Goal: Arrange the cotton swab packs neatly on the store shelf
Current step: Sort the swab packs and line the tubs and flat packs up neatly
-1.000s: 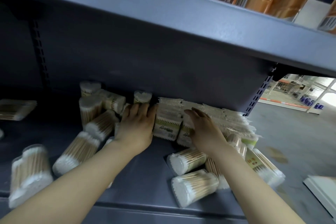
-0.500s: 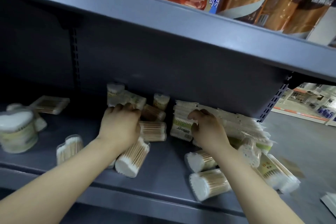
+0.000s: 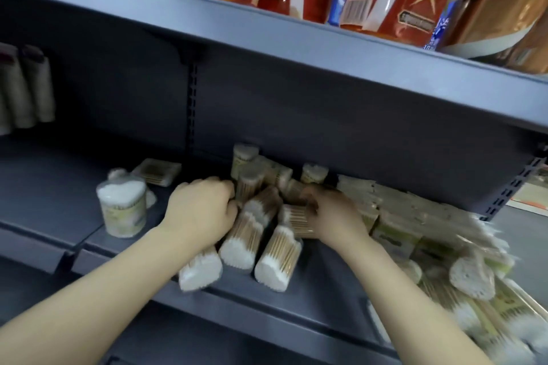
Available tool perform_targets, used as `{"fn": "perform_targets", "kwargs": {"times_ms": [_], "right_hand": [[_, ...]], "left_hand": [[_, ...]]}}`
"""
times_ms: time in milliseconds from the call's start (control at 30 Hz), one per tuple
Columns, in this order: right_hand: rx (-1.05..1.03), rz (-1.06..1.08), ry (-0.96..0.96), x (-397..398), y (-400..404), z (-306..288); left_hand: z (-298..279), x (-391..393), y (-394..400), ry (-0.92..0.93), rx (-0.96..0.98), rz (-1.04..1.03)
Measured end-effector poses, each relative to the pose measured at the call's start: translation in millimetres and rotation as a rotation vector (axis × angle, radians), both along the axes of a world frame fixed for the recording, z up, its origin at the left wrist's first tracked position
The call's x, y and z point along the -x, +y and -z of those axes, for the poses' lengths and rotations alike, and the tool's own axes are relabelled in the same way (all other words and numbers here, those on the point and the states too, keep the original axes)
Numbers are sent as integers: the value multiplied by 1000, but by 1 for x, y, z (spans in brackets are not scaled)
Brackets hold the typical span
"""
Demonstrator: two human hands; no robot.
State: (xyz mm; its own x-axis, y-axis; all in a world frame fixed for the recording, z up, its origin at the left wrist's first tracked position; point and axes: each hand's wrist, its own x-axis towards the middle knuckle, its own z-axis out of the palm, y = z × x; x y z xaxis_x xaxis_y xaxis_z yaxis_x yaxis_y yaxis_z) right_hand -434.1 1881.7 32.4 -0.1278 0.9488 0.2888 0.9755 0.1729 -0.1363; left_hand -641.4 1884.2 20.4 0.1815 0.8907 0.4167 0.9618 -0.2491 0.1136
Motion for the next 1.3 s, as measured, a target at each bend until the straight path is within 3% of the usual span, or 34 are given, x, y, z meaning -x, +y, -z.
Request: {"fn": "perform_targets", "kwargs": {"times_ms": [200, 433, 600, 1300], "right_hand": [[30, -35, 42, 32, 12, 0], [13, -126, 119, 70, 30, -7], [-18, -201, 161, 108, 51, -5], [315, -292, 72, 196, 141, 27]], "left_hand": [[1, 34, 1, -65, -61, 30], [-4, 80, 15, 84, -88, -70], [6, 102, 20, 32, -93, -66], [25, 156, 44, -188, -22, -41]]}}
